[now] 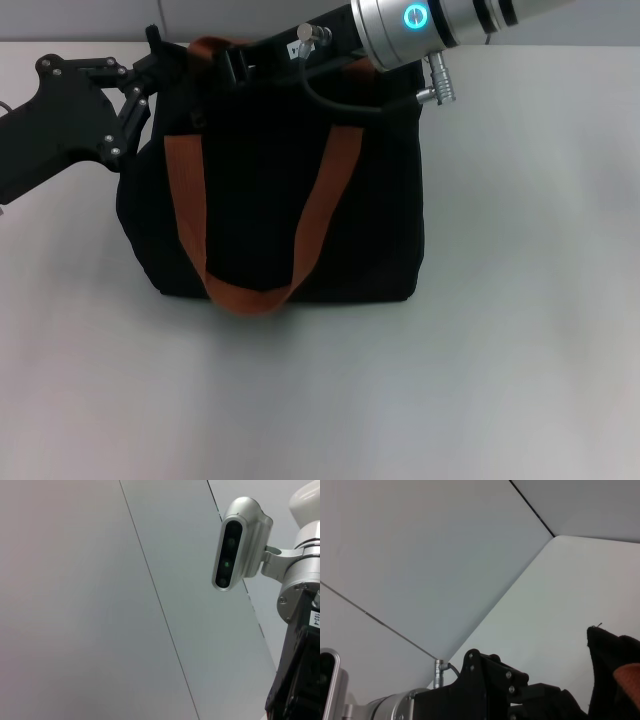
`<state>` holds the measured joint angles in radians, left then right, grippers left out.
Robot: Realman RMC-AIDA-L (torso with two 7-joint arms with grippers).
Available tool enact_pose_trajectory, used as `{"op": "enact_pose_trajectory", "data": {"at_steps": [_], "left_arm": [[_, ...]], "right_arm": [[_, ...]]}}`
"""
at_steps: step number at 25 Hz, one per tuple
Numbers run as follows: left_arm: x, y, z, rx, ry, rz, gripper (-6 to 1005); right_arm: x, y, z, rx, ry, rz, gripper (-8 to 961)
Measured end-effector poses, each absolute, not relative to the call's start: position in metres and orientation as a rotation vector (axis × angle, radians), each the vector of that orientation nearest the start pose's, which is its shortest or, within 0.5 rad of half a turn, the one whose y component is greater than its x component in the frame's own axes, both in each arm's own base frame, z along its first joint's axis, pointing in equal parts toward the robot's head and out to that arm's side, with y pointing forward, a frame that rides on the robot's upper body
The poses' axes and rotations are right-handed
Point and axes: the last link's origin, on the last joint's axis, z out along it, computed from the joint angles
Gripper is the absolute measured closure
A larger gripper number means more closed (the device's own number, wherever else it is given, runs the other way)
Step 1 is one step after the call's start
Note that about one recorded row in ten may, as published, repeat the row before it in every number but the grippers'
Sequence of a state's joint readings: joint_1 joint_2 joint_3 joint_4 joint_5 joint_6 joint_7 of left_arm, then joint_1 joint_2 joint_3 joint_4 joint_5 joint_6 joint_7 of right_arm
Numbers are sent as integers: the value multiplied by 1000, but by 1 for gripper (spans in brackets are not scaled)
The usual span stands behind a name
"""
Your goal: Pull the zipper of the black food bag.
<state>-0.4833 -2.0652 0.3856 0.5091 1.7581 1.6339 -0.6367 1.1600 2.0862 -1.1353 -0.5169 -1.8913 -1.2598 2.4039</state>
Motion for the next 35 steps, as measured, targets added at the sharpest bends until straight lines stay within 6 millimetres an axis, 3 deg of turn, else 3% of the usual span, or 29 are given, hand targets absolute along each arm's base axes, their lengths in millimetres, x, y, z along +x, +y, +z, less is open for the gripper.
{"op": "enact_pose_trajectory", "data": {"at_steps": [3,35], "left_arm": [[-279,326,44,-2214,64,-845,914],[-282,324,44,-2210,59,-843,899]], "right_arm": [[34,415,-76,-2899,1305,452,732],[28,416,-82,-2893,1207,377,937]]}}
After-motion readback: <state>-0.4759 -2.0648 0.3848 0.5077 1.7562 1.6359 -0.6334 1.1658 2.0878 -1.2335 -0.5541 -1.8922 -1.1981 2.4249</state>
